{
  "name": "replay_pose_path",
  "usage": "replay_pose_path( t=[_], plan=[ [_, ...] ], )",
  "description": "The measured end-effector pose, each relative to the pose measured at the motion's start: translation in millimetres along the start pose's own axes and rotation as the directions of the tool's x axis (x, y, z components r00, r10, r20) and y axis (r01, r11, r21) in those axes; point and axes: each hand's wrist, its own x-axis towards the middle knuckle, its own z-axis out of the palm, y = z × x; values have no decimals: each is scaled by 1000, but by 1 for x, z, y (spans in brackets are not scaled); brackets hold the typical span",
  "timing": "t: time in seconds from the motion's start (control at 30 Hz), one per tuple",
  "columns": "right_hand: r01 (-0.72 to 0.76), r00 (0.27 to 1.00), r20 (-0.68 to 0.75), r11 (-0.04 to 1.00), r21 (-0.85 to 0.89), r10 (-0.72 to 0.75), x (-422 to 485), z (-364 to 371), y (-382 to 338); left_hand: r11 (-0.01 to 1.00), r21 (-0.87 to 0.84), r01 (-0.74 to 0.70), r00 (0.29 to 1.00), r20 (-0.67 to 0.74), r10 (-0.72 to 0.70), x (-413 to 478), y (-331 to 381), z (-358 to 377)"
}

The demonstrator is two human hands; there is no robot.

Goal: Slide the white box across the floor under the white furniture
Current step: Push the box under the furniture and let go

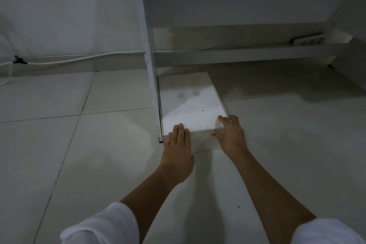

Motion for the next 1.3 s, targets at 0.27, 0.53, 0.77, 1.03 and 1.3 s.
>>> replay_pose_path(
  t=[0.27, 0.53, 0.77, 1.03, 1.3],
  plan=[
    [-1, 999, -37, 997, -76, -2, 21, 12, -14, 1000, 16, -12, 998, 68, 11, 31, -14, -9],
    [32, 999, 30, 993, -116, -28, 45, 17, -15, 998, 65, -5, 991, 134, -4, 53, -20, -20],
    [55, 986, 167, 979, -196, -22, 52, 20, -12, 998, 70, 4, 983, 180, -17, 68, -24, -28],
    [37, 967, 255, 972, -233, 24, 46, 2, -16, 995, 101, -17, 958, 286, -13, 69, -29, -46],
    [67, 949, 314, 975, -211, 3, 16, -32, -37, 990, 143, -10, 963, 268, -29, 33, -32, -72]
  ],
)
